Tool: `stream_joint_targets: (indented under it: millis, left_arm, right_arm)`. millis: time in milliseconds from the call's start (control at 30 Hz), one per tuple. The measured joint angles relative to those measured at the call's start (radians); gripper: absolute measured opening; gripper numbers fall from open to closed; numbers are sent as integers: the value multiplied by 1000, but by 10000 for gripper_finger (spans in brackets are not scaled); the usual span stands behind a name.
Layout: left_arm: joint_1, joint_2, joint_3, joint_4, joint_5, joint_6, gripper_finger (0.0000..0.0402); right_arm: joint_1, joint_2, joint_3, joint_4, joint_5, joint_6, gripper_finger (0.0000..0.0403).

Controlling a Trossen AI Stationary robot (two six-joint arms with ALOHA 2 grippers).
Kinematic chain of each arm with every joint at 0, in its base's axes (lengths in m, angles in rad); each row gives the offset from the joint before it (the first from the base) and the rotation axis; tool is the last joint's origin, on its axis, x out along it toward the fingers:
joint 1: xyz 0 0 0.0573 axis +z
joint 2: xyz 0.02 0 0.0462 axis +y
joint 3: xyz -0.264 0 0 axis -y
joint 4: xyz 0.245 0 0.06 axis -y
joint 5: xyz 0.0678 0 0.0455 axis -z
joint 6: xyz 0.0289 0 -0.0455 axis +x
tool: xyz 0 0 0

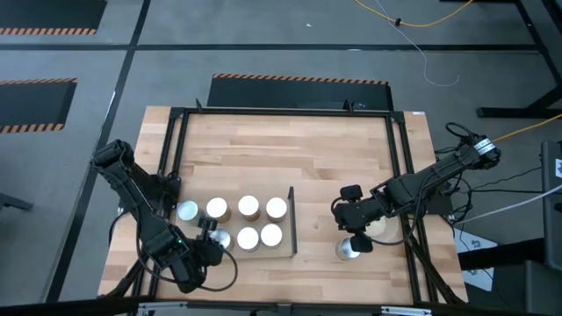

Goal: Pick and place cans onto a shelf
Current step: Put the orange can on the shelf, then put the peach can on the shelf

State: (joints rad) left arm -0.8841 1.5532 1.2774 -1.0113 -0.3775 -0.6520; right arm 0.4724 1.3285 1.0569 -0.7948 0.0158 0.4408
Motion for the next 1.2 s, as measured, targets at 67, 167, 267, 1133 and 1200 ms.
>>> stream_joint_targets:
  millis: [67,167,267,1133,1200]
  left_arm:
    - [0,0,0,0,0,-1,40]
    - [0,0,0,0,0,-13,52]
    - [0,0,0,-1,0,-27,64]
    - [0,-36,1,-4,-4,-18,71]
    - [0,-38,1,-5,-5,-18,71]
  right_arm:
    - [0,0,0,0,0,0,30]
    - [0,0,0,0,0,0,30]
    - [0,0,0,0,0,0,30]
    - [0,0,0,0,-1,0,30]
    - [0,0,0,0,-1,0,30]
